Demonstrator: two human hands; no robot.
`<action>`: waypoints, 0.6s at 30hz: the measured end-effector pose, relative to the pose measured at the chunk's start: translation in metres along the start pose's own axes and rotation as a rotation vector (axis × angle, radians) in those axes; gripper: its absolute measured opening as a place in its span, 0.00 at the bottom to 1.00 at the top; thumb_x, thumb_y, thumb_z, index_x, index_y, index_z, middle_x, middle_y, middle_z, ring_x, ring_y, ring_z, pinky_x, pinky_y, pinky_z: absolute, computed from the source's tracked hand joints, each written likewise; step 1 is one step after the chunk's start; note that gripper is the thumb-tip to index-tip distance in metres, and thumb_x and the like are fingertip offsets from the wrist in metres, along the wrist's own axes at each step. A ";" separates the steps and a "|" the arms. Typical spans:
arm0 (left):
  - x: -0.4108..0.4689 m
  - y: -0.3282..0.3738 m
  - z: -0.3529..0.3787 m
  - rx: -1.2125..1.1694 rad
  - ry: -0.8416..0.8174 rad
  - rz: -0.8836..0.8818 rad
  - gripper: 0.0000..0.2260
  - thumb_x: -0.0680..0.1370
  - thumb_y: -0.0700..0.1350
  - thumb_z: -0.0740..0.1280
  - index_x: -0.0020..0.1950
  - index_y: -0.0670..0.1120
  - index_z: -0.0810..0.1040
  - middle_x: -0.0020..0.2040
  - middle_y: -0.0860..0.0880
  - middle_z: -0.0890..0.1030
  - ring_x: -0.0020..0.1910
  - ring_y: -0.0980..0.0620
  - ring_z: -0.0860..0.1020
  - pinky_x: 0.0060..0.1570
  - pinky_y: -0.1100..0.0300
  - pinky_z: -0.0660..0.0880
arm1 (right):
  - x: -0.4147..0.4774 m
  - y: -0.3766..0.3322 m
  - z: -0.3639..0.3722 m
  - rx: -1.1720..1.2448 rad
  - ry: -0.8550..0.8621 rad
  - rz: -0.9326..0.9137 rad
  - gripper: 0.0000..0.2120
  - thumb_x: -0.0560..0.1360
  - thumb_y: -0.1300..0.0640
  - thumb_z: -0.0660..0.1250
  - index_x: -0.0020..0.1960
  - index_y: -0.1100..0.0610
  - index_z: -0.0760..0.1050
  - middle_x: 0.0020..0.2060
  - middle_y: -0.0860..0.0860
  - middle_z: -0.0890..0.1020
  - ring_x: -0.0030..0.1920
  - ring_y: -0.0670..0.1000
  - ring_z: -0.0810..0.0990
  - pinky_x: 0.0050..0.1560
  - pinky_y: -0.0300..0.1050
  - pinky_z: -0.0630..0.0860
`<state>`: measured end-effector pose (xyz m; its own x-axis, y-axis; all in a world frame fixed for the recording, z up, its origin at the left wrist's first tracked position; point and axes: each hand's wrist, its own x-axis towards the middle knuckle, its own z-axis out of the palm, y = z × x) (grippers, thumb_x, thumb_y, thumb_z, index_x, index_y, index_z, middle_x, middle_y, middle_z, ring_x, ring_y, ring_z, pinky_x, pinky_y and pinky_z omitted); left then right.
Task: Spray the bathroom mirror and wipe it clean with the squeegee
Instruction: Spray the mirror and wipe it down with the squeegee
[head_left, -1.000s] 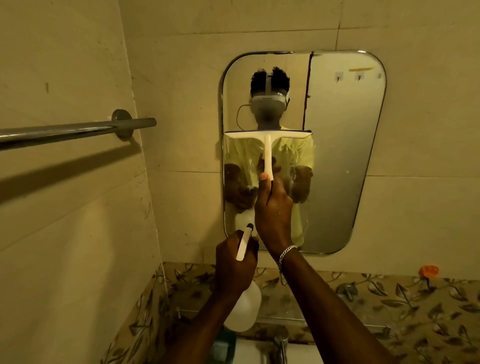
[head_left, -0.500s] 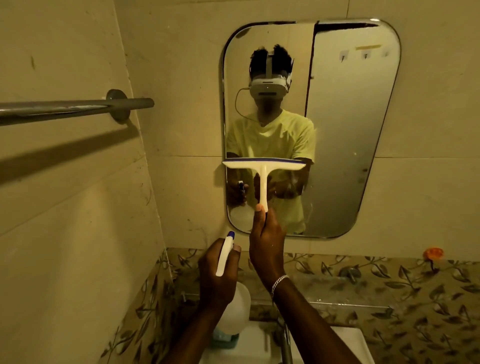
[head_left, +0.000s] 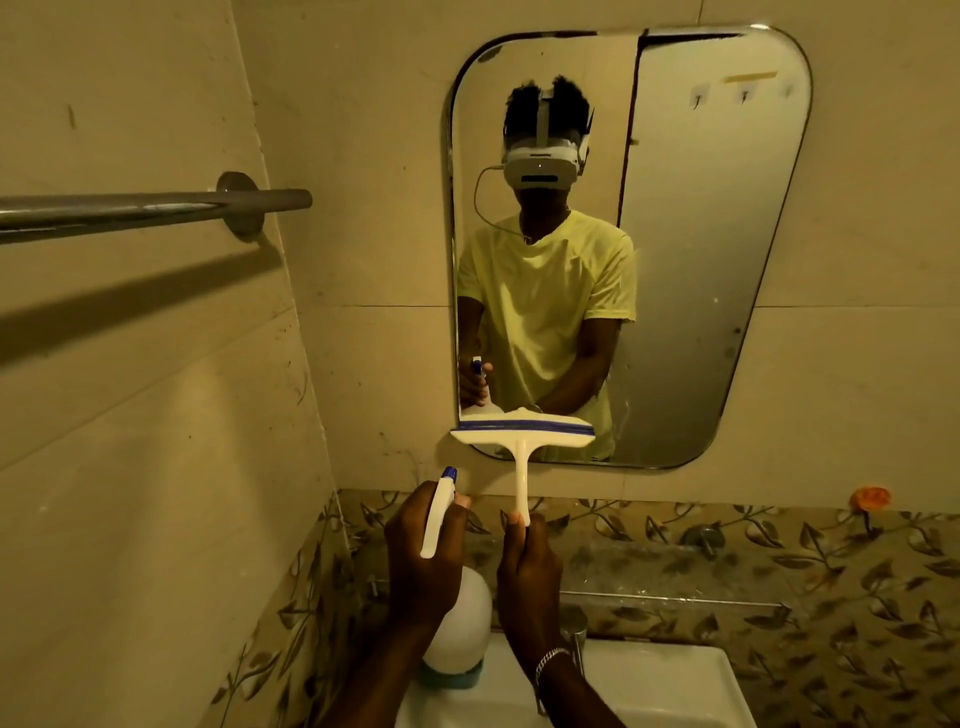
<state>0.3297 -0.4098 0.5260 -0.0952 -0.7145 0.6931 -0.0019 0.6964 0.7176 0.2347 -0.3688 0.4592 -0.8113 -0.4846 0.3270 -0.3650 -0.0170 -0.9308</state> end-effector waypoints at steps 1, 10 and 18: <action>-0.001 0.002 0.000 0.002 0.008 0.005 0.08 0.75 0.41 0.69 0.53 0.51 0.77 0.42 0.63 0.78 0.44 0.67 0.81 0.41 0.76 0.76 | -0.002 0.004 0.000 -0.011 -0.003 0.016 0.08 0.84 0.51 0.59 0.55 0.53 0.75 0.32 0.48 0.77 0.29 0.42 0.77 0.26 0.32 0.71; -0.008 0.009 0.003 0.004 0.023 -0.024 0.13 0.73 0.40 0.71 0.56 0.50 0.76 0.49 0.66 0.75 0.53 0.76 0.76 0.45 0.85 0.69 | -0.020 0.026 -0.003 -0.049 -0.023 0.191 0.08 0.83 0.49 0.58 0.48 0.48 0.72 0.37 0.52 0.81 0.39 0.52 0.82 0.39 0.46 0.80; -0.007 0.001 0.010 0.092 -0.051 -0.003 0.11 0.77 0.43 0.71 0.49 0.34 0.83 0.41 0.43 0.84 0.38 0.50 0.83 0.42 0.51 0.85 | -0.013 0.022 -0.030 -0.141 0.094 0.129 0.08 0.82 0.50 0.62 0.46 0.51 0.74 0.32 0.47 0.80 0.35 0.49 0.81 0.40 0.50 0.81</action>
<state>0.3201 -0.4033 0.5207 -0.1459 -0.7136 0.6852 -0.0933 0.6995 0.7086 0.2236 -0.3369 0.4392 -0.8920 -0.3910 0.2267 -0.3103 0.1652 -0.9362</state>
